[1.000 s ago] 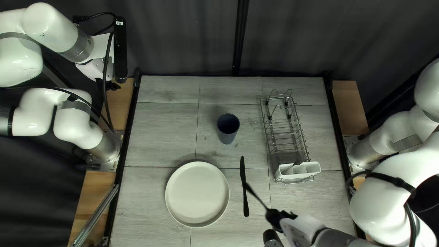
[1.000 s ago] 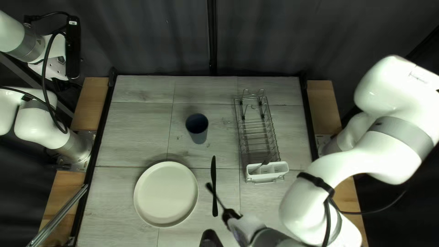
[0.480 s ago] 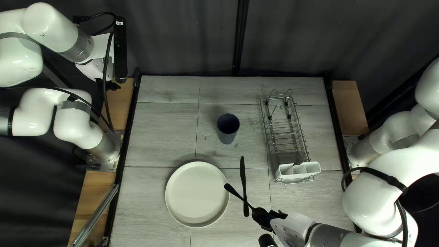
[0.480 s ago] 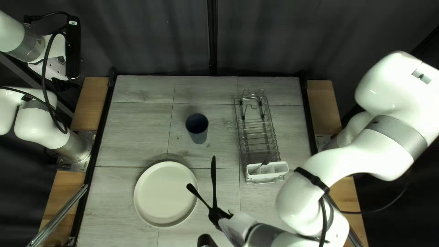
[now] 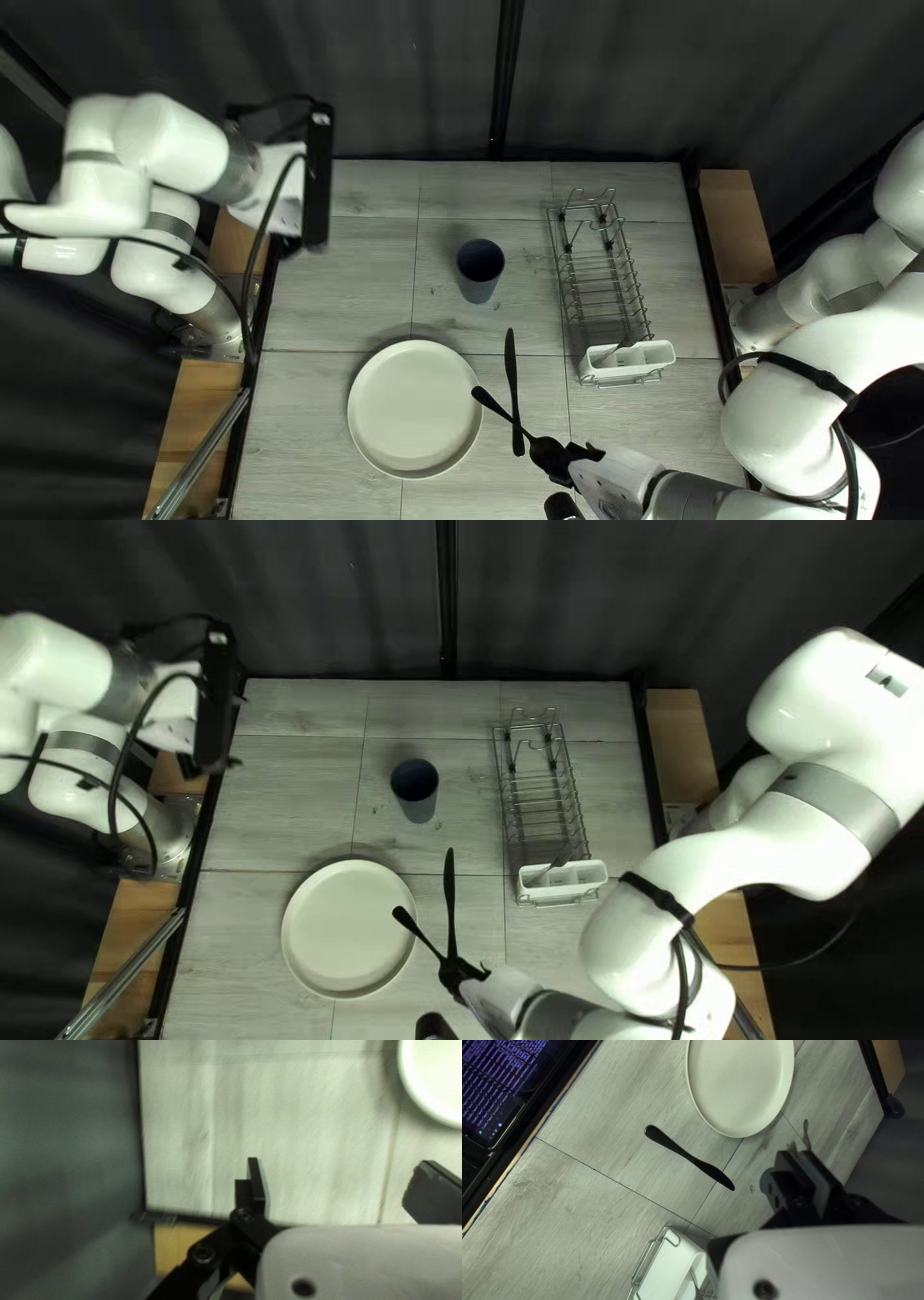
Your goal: Pick up and place plate onto table. Place down one fork to the left of the plate. Place spoon and knife to the right of the plate. Place cup above the knife and spoon
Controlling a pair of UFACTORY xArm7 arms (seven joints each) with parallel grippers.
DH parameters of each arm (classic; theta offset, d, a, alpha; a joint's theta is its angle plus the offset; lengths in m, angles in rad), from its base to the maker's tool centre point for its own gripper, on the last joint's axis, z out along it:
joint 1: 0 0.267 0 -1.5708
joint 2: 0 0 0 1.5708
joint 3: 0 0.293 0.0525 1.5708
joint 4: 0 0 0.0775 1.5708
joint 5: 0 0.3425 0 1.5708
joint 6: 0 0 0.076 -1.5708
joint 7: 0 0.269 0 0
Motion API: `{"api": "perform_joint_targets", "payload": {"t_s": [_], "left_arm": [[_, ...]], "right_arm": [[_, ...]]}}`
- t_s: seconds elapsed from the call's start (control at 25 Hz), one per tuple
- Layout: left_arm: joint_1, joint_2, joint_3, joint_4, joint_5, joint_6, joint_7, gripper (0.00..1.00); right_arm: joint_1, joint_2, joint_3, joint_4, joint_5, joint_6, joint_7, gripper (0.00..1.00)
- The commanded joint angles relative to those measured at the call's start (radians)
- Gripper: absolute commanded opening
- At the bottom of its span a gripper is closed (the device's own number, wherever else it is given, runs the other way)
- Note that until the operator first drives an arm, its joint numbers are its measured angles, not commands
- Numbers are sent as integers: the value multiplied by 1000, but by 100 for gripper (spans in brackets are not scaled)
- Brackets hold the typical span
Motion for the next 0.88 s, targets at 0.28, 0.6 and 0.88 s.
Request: {"api": "perform_joint_targets", "payload": {"t_s": [0.28,0.6,0.88], "left_arm": [[-53,219,-28,14,-44,-273,-1,100],[-69,348,-58,-35,-43,-563,-23,100],[-97,545,-56,26,-75,-721,4,100]], "right_arm": [[0,0,0,0,0,0,0,0],[0,0,0,0,0,0,0,0],[0,0,0,0,0,0,0,0]]}}
